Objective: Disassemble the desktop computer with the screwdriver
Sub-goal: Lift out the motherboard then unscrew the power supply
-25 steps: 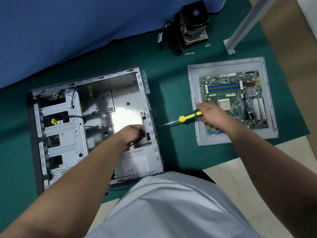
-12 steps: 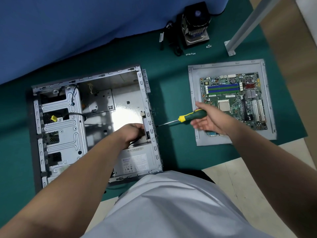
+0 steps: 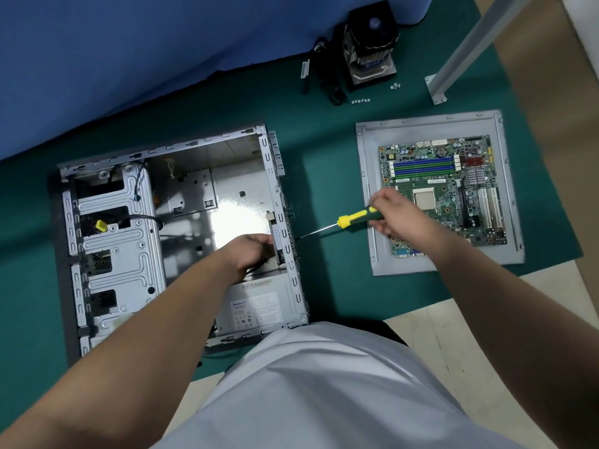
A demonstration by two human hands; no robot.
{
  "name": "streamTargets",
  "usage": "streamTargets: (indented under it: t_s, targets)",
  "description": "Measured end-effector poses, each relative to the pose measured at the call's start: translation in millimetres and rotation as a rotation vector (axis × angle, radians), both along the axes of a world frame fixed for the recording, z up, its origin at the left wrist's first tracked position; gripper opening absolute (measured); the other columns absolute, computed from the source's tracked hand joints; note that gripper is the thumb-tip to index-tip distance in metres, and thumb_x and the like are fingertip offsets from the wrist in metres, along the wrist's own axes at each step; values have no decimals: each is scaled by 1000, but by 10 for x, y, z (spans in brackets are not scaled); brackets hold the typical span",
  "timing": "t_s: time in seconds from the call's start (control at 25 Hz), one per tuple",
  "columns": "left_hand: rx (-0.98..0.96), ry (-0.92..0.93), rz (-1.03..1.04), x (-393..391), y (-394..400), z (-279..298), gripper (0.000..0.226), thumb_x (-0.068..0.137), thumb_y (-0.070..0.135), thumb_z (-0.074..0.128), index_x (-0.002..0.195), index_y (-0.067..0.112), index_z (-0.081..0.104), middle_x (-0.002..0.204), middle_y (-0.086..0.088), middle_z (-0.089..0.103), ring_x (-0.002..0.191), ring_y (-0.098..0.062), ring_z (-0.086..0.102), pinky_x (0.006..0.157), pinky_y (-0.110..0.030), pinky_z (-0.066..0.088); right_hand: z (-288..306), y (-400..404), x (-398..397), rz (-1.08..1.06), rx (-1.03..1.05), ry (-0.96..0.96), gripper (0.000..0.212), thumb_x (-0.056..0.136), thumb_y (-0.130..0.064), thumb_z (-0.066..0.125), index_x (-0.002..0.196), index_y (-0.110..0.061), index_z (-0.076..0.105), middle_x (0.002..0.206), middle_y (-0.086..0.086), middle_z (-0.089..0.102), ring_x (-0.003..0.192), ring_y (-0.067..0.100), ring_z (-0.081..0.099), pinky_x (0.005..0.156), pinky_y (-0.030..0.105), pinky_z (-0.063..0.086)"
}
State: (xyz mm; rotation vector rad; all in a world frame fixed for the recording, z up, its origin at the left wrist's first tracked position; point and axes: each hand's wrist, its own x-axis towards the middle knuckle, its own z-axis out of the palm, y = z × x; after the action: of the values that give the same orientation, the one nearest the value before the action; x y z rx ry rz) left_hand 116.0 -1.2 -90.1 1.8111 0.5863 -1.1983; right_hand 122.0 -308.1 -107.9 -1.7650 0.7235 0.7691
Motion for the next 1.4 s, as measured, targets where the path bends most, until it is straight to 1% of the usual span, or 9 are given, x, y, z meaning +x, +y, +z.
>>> streamTargets:
  t_s: [0.08,0.24,0.44,0.6,0.8,0.96,1.12,1.32,1.4]
  targets:
    - [-5,-1,-1,-3,-6,-7,43,96,-18,40,72,8,65,49,7,67,42,0,61,40,-11,41,21,-23,21,-167,221,49,13,98,-3,48,104,-12,54,94,18,61,66,17,57,55,25,45]
    - [-53,2,15,-8,1,-33,41,96,-19,40,79,6,68,54,6,69,44,1,61,43,-11,42,9,-39,26,148,-55,70,45,107,-53,36,102,-15,59,73,11,73,50,17,61,49,27,45]
    - [-70,7,27,-5,10,-39,38,96,-17,41,83,5,69,59,5,71,49,-4,62,44,-11,42,6,-67,20,-118,212,74,9,90,-8,52,98,-12,51,91,15,60,62,17,54,54,28,42]
    - [-38,16,32,0,-1,-35,40,96,-17,41,76,8,66,50,6,66,38,1,56,36,-9,35,-29,-46,-7,198,-107,82,47,106,-57,34,101,-14,54,75,11,69,49,16,54,47,27,40]
    - [-71,13,34,3,19,-66,41,95,-19,40,84,7,70,58,5,71,44,1,60,41,-11,40,-39,-77,-43,-221,295,82,11,98,-3,50,103,-11,54,97,19,59,69,19,57,61,28,45]
    - [-61,4,25,0,19,-70,41,94,-19,42,80,8,70,57,5,71,48,-4,62,41,-11,39,0,-26,-39,54,-18,118,46,107,-50,40,99,-8,58,72,13,67,48,19,53,45,26,39]
    - [-29,-7,8,-7,11,-80,43,95,-18,43,75,10,67,52,7,68,41,2,59,38,-10,37,-7,-48,-14,-143,185,81,12,101,0,48,104,-11,51,90,15,55,62,17,52,56,26,41]
    - [-48,-1,16,-1,7,-83,41,98,-16,41,79,8,68,55,7,70,43,2,59,39,-11,39,-1,-27,-34,67,-49,129,36,105,-51,45,102,-16,54,74,12,69,51,17,54,49,27,42]
    - [-53,0,26,1,9,-85,42,98,-16,40,79,9,67,54,8,69,45,1,61,40,-10,40,-30,-24,-47,-23,3,67,13,105,-26,52,101,-14,54,77,12,63,54,15,51,48,27,38]
